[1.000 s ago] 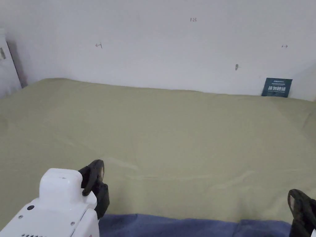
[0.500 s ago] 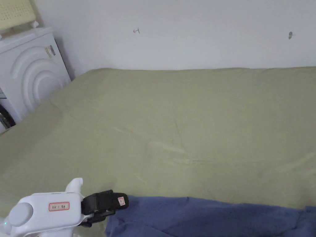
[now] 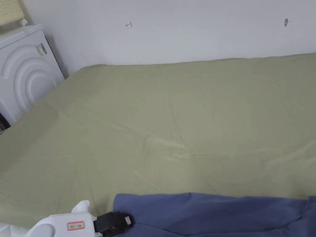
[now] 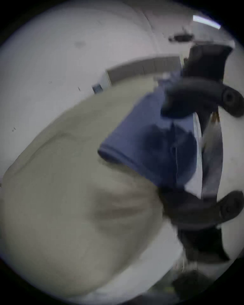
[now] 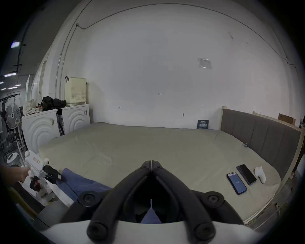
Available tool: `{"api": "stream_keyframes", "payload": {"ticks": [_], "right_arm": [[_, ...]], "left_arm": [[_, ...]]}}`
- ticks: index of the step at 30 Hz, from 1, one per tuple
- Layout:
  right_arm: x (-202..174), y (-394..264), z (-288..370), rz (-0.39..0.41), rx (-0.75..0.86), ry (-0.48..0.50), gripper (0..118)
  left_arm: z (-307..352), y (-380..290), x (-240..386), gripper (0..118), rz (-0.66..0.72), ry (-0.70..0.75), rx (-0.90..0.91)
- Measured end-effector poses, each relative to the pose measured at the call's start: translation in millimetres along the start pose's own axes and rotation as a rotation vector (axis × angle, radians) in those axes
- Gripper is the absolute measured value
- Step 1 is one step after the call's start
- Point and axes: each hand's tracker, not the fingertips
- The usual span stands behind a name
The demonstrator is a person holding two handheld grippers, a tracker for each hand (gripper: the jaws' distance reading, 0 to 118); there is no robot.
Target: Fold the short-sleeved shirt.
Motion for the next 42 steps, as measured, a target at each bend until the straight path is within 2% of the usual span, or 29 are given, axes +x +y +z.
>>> {"api": "stream_keyframes", "payload": {"ticks": [1,2,3,5,8,11,13,16,18,21,24,27,28,29,31,32,34,36,37,38,39,40,42], "right_arm": [[-1,-2,0,0.004,-0.006,-0.001,0],[-1,-3,-1,0.005,-0.011,-0.001,0],[-1,-4,-1,0.001,-0.016,0.000,0],[0,-5,0,-0.015,-0.031,-0.001,0],[6,-4,6,-0.032,-0.034,-0.011,0],[22,-1,15,-0.029,-0.019,-0.033,0],[30,2,21,-0.035,-0.006,-0.054,0],[43,7,27,-0.054,0.010,-0.078,0],[50,8,30,-0.066,0.019,-0.092,0],[57,8,35,-0.080,0.030,-0.107,0],[62,6,37,-0.091,0.024,-0.118,0],[65,3,40,-0.094,0.015,-0.129,0],[66,2,41,-0.094,0.013,-0.133,0],[67,1,41,-0.095,0.008,-0.132,0],[71,-2,39,-0.094,-0.003,-0.135,0],[72,-2,39,-0.090,-0.009,-0.135,0],[72,-2,40,-0.088,-0.012,-0.139,0],[72,-3,39,-0.090,-0.015,-0.140,0],[72,-4,38,-0.093,-0.019,-0.138,0],[72,-5,37,-0.095,-0.025,-0.134,0],[71,-7,35,-0.094,-0.032,-0.132,0],[71,-7,34,-0.092,-0.036,-0.131,0],[68,-8,32,-0.088,-0.040,-0.129,0]], "left_arm": [[2,1,5,26,-0.049,0.155,-0.017],[4,2,3,18,-0.068,0.156,-0.026],[7,3,2,11,-0.004,-0.006,-0.024],[11,2,4,11,0.055,-0.025,0.003],[26,1,25,11,-0.024,-0.024,0.066],[52,-1,61,11,-0.086,-0.143,0.144],[64,-3,92,11,-0.183,-0.204,0.157],[68,-14,153,11,-0.408,-0.260,0.160],[59,-26,193,11,-0.516,-0.295,0.139],[30,-48,238,11,-0.598,-0.351,0.060],[-11,-69,263,11,-0.620,-0.368,-0.031],[-60,-84,270,11,-0.581,-0.354,-0.092],[-72,-87,269,13,-0.542,-0.359,-0.112],[-86,-87,265,30,-0.517,-0.354,-0.124],[-104,-88,254,86,-0.409,-0.363,-0.187],[-106,-90,248,96,-0.347,-0.302,-0.214],[-100,-86,235,95,-0.252,-0.371,-0.187],[-89,-82,223,89,-0.181,-0.464,-0.122],[-83,-78,220,78,-0.157,-0.497,-0.077],[-81,-76,217,46,-0.129,-0.527,-0.025],[-84,-75,215,8,-0.128,-0.540,-0.007],[-88,-75,216,0,-0.135,-0.535,-0.001],[-102,-81,220,0,-0.153,-0.503,-0.003]]}}
